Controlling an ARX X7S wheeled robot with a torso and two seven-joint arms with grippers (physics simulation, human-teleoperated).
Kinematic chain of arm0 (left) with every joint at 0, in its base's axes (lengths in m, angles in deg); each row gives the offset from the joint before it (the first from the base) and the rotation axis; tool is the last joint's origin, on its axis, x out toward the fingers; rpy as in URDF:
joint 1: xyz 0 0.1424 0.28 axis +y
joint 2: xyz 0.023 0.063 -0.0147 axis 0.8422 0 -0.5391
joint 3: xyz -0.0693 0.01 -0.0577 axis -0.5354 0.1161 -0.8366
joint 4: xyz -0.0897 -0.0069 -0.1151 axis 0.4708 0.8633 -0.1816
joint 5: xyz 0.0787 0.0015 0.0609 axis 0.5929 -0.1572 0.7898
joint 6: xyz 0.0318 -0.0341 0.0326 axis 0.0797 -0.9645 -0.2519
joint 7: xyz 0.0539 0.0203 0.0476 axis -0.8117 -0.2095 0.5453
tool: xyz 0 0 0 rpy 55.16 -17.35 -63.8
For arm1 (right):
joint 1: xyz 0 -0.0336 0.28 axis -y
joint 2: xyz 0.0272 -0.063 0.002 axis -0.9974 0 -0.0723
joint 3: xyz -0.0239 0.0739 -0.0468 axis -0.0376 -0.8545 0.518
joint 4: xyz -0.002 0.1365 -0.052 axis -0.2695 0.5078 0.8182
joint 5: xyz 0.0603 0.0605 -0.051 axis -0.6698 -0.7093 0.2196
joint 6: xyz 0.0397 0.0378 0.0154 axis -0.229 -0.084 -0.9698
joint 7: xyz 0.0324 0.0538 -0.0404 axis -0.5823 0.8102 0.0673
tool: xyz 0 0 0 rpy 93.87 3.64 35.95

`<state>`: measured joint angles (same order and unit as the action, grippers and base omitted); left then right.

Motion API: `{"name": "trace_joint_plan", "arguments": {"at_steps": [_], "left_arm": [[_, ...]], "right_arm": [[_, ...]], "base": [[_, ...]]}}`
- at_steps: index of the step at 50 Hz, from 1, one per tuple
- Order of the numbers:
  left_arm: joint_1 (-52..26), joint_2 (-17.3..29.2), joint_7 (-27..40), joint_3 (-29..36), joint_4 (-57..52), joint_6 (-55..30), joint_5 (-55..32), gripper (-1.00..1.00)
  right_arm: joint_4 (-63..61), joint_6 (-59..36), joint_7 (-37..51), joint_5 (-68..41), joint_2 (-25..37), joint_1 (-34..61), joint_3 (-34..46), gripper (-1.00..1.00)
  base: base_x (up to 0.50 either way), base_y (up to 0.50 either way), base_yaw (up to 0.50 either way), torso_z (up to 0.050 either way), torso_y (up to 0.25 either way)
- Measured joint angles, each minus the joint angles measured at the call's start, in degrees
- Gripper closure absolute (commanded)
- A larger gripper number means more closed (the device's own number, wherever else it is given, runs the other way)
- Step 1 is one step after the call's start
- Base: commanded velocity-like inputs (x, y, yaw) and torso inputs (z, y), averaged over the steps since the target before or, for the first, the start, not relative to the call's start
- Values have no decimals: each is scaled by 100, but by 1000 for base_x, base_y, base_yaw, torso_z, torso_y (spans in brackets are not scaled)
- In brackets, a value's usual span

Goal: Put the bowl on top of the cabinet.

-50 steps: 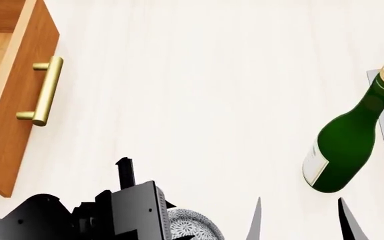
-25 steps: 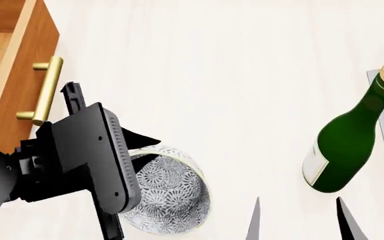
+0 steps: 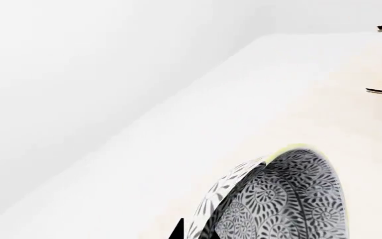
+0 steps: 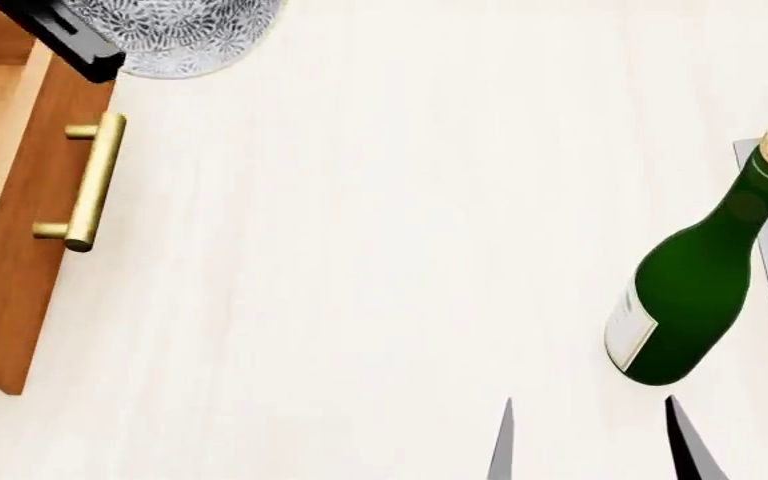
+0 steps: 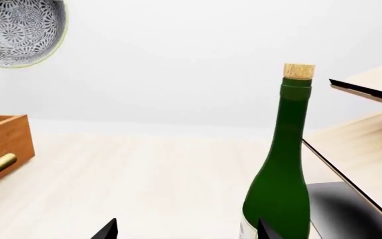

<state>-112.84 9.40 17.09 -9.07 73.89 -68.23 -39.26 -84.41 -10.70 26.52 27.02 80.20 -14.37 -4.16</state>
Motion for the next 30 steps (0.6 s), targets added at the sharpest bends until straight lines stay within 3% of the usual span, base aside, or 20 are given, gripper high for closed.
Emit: {"name": "trace_joint_plan", "arguments": {"at_steps": [15,30], "left_arm": [[-1489,-297,1133,-1575,1878,40,253,100],[-2411,-110,2151,-2925,3106,401,387,100]], "right_arm": [[2,-10,27,9,21,7,33,-100],[19,-16,58,21,35,18,66,-100]], "base": [[0,0,0,0,0],[0,0,0,0,0]]}}
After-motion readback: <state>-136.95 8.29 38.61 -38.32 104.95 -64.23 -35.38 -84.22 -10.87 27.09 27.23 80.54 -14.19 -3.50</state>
